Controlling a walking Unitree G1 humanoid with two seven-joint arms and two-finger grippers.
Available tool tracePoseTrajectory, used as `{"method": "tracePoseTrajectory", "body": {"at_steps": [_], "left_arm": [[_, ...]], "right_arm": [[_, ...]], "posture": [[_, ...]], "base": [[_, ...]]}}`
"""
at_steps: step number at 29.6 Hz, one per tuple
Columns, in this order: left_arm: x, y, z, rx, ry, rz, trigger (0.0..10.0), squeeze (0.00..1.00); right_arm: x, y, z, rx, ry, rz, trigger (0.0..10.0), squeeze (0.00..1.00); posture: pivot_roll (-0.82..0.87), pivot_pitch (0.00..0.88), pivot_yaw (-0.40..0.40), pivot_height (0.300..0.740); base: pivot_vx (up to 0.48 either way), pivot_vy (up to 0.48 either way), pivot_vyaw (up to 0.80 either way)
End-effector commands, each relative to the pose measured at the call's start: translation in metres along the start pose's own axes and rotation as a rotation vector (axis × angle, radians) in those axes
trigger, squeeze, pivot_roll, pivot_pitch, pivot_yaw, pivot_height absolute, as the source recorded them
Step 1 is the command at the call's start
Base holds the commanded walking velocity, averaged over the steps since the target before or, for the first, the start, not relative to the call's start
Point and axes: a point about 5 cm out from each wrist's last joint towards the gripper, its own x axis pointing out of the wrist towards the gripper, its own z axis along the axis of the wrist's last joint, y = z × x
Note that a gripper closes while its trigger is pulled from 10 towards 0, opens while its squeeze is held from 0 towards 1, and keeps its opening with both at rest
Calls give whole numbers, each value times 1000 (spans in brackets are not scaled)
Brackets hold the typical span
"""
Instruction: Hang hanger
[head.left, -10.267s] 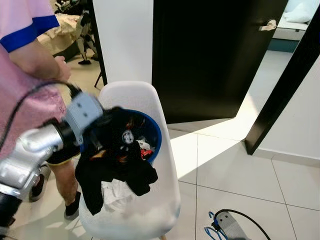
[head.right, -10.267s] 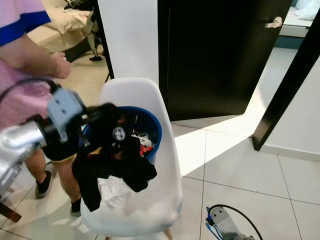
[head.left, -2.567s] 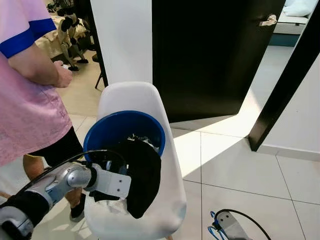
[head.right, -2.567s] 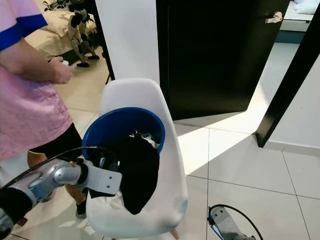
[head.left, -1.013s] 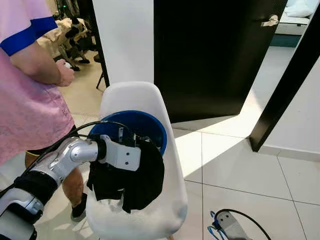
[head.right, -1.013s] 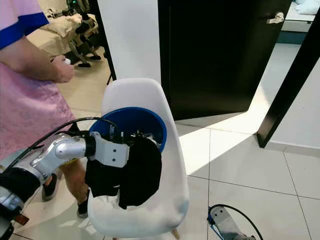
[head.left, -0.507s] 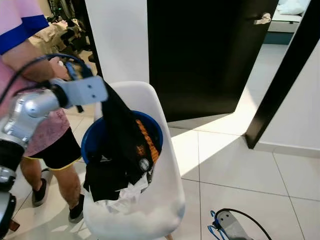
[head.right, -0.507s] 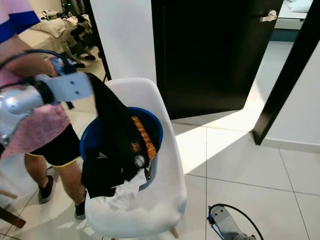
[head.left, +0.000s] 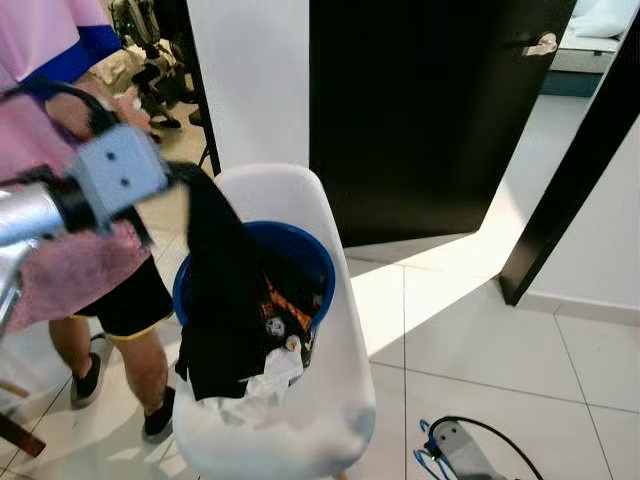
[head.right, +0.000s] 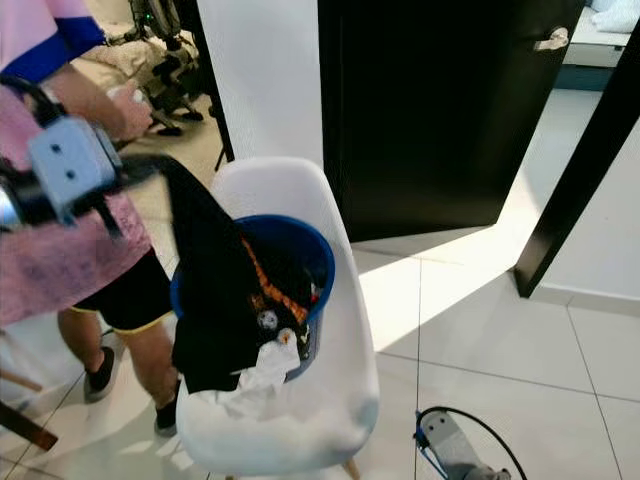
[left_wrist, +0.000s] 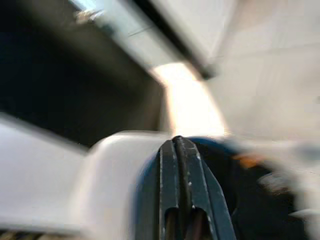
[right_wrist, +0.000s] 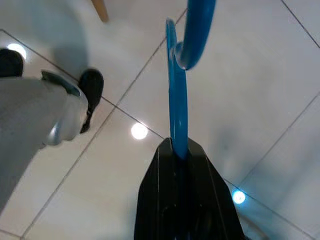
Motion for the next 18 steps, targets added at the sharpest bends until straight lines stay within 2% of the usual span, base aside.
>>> {"method": "tracePoseTrajectory", "body": {"at_steps": [1,2,3,4,5,7,9,11,14,15,18], "left_arm": [[-2,-4,5,-27,-1,-64,2902,0],[-1,-19,5,-74,6,-162,3373,0],[-2,-32,1,-116,38,-252,2902,0],[-3,-42,-3,-153,69,-316,3294,0],[-5,-49,-7,-184,102,-366,3294,0],[-6,-52,-9,-206,121,-389,3294,0],[-7,-51,-18,-209,176,-343,3843,0],[-7,-40,-32,-199,255,-227,4196,0],[-8,-35,-37,-189,288,-185,4196,0],[-10,-26,-49,-176,356,-90,3843,0],[-12,-20,-57,-168,402,-28,3843,0]], "right_arm": [[0,3,-2,-9,10,9,10000,0],[0,3,-2,-7,9,9,10000,0],[0,4,-2,-5,9,9,10000,0],[1,4,-2,-4,9,9,10000,0],[1,4,-2,-3,9,9,10000,0],[1,4,-2,-3,9,9,10000,0],[1,4,-3,-3,9,10,10000,0],[0,4,-3,-3,10,11,10000,0],[0,4,-3,-4,10,11,10000,0],[0,4,-3,-4,10,11,10000,0],[0,4,-3,-5,10,11,10000,0]], "posture": [[-47,44,6,740],[-50,43,9,740],[-49,41,10,740],[-48,41,11,740],[-48,41,11,740],[-49,40,12,740],[-49,38,13,740],[-49,38,13,740],[-49,38,13,740],[-49,38,13,740],[-49,38,13,740]], "base": [[0,0,0],[0,0,0],[0,0,0],[0,0,0],[0,0,0],[0,0,0],[0,0,0],[0,0,0],[0,0,0],[0,0,0],[0,0,0]]}}
